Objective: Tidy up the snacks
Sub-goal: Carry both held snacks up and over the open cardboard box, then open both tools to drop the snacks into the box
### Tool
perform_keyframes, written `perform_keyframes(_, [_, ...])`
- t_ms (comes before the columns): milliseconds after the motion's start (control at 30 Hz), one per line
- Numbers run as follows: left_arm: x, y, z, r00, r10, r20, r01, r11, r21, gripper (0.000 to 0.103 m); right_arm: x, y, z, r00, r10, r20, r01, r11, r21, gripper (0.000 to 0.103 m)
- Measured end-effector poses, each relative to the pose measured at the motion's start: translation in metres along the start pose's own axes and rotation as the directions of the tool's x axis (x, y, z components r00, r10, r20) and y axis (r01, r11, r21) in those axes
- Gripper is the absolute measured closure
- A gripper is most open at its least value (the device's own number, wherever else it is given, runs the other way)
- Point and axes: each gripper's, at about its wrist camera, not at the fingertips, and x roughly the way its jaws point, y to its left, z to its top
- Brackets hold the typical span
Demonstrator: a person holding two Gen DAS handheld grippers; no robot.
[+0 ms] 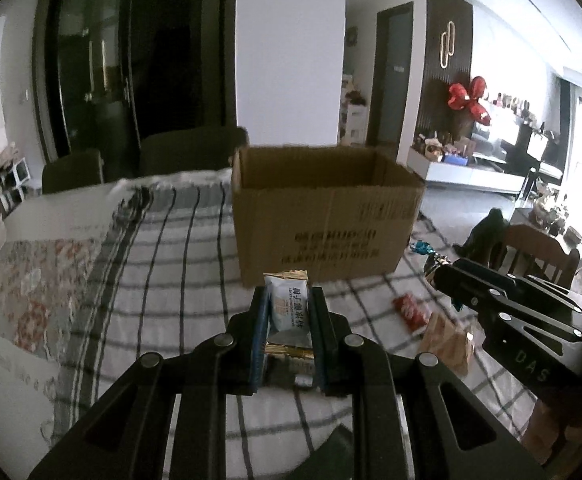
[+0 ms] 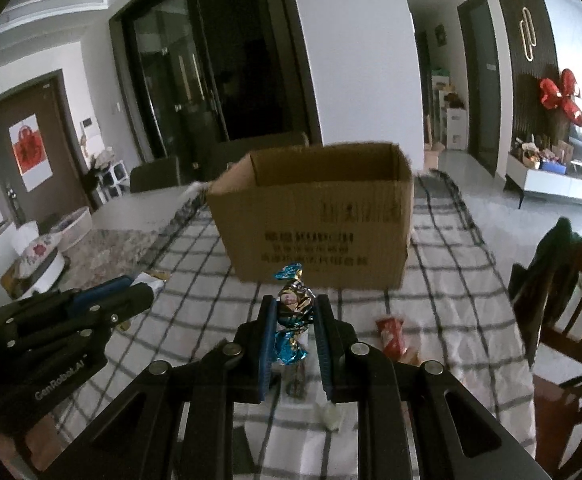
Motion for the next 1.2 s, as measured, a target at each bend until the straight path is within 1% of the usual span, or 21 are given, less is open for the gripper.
perform_keyframes(200, [0.007,-0.004,0.028,0.999,-0.011,0.038,0.010,1.000,0.021,0.082,-0.001,-0.007,0.026,0.999,-0.003,0.052,0.002,1.000,0.016,0.083])
perform_keyframes(467, [0.022,-0.012,0.065,0.997,-0.025,0.075,0.020,0.998,0.067,0.082,0.002,-0.014,0.060,0.994,-0.021,0.111,0.022,1.000,-0.006,0.083])
perform_keyframes(767, [0.054,-0.020,0.104,0.994,-0.047,0.101,0.036,0.993,0.108,0.082,0.027,-0.031,0.096,0.993,-0.015,0.120,0.017,1.000,-0.010,0.083])
perform_keyframes(967, [0.087,-0.022,0.125,0.996,-0.058,0.065,0.051,0.993,0.110,0.082,0.048,-0.040,0.114,0.994,-0.020,0.111,0.021,1.000,-0.012,0.083])
perform_keyframes(1200, [0.129,-0.020,0.143,0.999,-0.054,0.006,0.053,0.994,0.098,0.082,0.079,-0.048,0.131,0.996,-0.048,0.076,0.050,0.998,-0.026,0.083])
